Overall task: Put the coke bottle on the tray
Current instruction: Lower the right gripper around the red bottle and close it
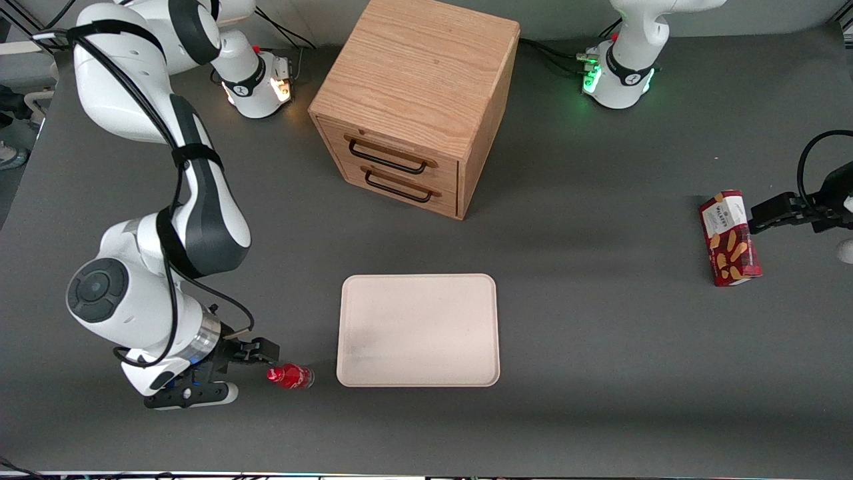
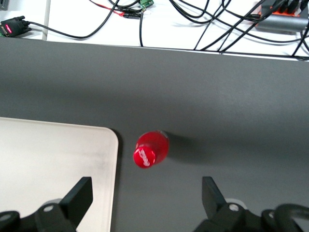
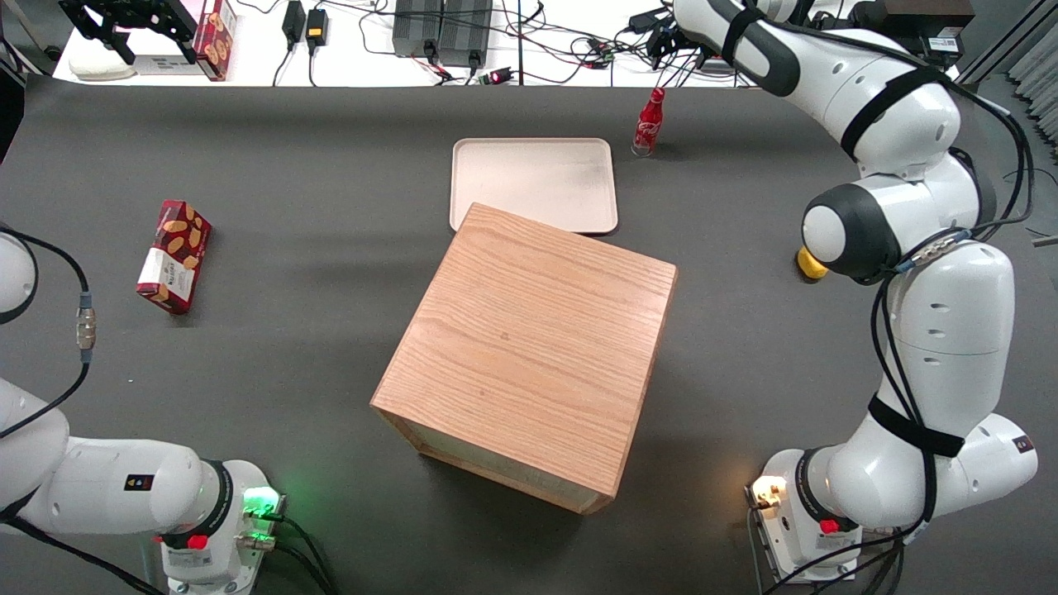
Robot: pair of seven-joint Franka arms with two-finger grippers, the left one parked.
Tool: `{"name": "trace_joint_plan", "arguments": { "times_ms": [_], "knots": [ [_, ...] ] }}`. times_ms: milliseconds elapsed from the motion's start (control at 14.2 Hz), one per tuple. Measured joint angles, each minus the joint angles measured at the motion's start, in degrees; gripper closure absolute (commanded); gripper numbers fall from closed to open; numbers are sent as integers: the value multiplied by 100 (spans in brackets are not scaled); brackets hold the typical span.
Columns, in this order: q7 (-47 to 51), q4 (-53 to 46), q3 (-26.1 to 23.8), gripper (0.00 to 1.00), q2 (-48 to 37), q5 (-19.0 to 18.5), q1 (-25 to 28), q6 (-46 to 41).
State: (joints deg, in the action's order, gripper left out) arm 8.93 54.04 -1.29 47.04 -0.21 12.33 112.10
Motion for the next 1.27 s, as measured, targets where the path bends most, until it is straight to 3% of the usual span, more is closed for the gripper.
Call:
{"name": "trace_joint_plan", "arguments": {
  "times_ms": [635,987,1269],
  "knots": [
    [-112,-8,-58,1,644,-1,59,572],
    [-232,-9,-58,20,655,-1,58,586],
    [-258,-8,-58,26,682,-2,56,586]
  ]
}}
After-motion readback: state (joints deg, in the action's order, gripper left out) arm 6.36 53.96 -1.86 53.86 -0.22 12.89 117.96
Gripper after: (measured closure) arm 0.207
